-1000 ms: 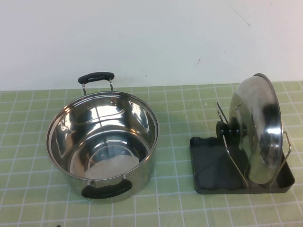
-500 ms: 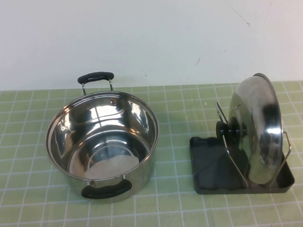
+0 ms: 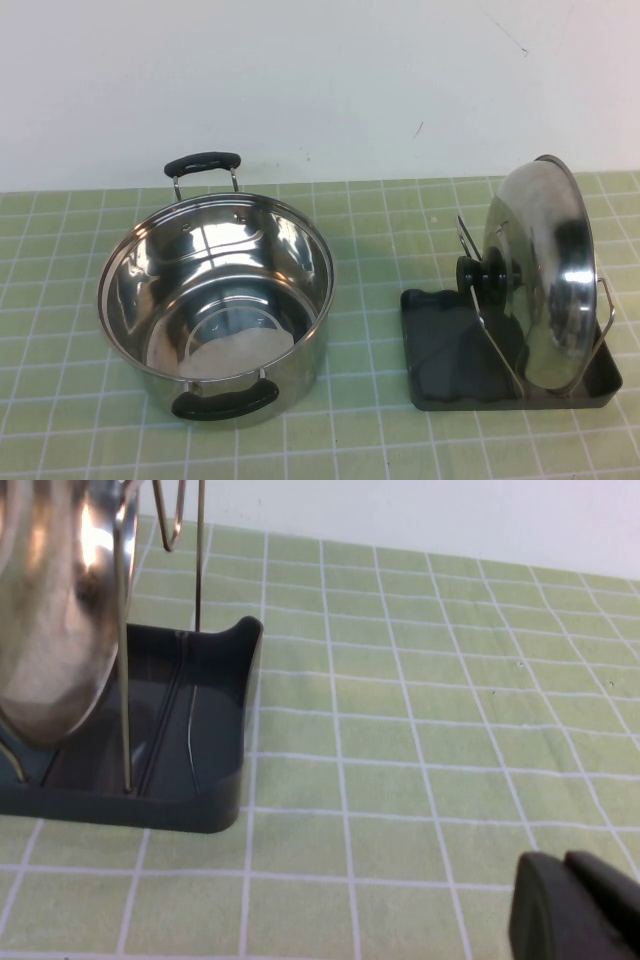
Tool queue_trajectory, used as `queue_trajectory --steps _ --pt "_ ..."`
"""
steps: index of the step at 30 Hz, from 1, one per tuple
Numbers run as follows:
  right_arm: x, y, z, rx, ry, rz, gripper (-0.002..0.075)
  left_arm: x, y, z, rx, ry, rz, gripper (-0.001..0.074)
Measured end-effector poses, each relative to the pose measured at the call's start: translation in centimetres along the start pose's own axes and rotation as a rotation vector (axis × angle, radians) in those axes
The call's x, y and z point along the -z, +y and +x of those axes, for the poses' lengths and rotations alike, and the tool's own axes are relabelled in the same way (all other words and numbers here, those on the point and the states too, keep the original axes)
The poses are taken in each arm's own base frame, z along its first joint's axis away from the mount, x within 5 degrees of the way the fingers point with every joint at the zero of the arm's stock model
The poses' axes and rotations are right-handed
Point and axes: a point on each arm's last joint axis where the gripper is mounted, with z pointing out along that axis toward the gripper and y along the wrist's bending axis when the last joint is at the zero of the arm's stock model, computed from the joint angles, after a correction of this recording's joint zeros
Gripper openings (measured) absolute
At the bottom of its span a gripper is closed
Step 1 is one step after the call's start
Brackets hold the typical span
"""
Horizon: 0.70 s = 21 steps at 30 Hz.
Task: Put pot lid on rack
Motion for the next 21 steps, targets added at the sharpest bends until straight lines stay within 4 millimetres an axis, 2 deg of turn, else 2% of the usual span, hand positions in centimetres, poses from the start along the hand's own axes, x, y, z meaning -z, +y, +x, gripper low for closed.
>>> queue_trajectory --steps 2,5,9,12,16,21 --pt "0.0 0.0 0.0 0.0 0.0 0.0 -0.0001 0.0 0.1 0.0 -0.011 -0.002 -0.016 -0.0001" --pt "0.0 0.0 0.0 0.0 0.0 0.0 -0.0001 0.1 1.3 -0.3 0.027 -0.049 -0.141 -0.0001" --pt "0.0 0.0 0.0 0.0 0.0 0.0 -0.0001 0.9 3.9 -1.0 0.337 -0.321 -0.394 -0.0001" --pt "0.0 0.0 0.0 0.0 0.0 0.0 -0.0001 1.9 5.8 0.1 0.481 -0.384 -0.624 -0.0001" --pt "0.0 0.0 0.0 0.0 0.0 0.0 -0.0001 2.4 6.5 2.7 0.555 -0.17 -0.797 -0.0001" --pt "0.0 0.0 0.0 0.002 0.0 0.001 -0.0001 2.4 5.7 5.5 0.54 0.203 -0.798 -0.0001"
